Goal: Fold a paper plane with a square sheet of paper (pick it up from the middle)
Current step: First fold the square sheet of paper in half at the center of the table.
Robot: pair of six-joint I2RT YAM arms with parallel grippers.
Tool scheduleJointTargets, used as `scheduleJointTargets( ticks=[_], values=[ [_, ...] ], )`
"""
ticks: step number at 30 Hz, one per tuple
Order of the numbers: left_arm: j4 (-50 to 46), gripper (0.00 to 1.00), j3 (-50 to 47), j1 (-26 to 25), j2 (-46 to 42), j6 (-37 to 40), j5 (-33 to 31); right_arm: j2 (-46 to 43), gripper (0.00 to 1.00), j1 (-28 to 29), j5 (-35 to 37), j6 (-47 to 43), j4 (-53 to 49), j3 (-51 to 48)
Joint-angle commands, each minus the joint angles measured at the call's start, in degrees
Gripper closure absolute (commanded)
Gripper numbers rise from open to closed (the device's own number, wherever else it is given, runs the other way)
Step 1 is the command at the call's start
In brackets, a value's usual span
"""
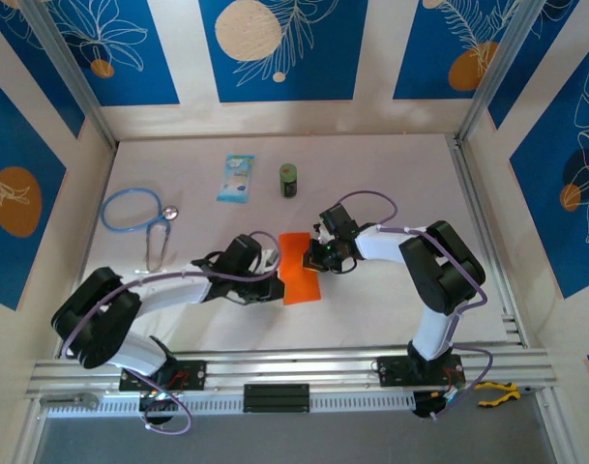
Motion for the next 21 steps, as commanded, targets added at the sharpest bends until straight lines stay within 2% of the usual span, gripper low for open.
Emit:
scheduleJointTargets(
  ticks=[1, 7, 11, 17, 21],
  values=[
    [-4.3, 0.99, 5.1, 3.8, 1.3, 3.1, -1.7, 1.5, 1.0, -0.7, 3.0, -4.9, -9.0, -1.1],
    [2.4, 0.99, 11.0, 8.1, 10.6, 1.3, 2.5, 2.3, 1.0, -1.0, 2.9, -8.0, -11.8, 1.0],
    [5.6, 0.99, 13.5, 8.2, 15.1, -0.2, 4.1, 2.2, 1.0, -1.3, 2.6, -8.1, -12.1, 1.0],
    [13.1, 0.98, 12.4, 8.0, 18.8, -4.0, 8.4, 2.0, 1.0, -1.4, 2.8, -8.1, -12.3, 0.7],
    [10.4, 0.98, 12.8, 8.0, 20.0, -1.8, 9.1, 2.2, 1.0, -1.5, 2.8, -8.0, -12.6, 0.9]
  ],
)
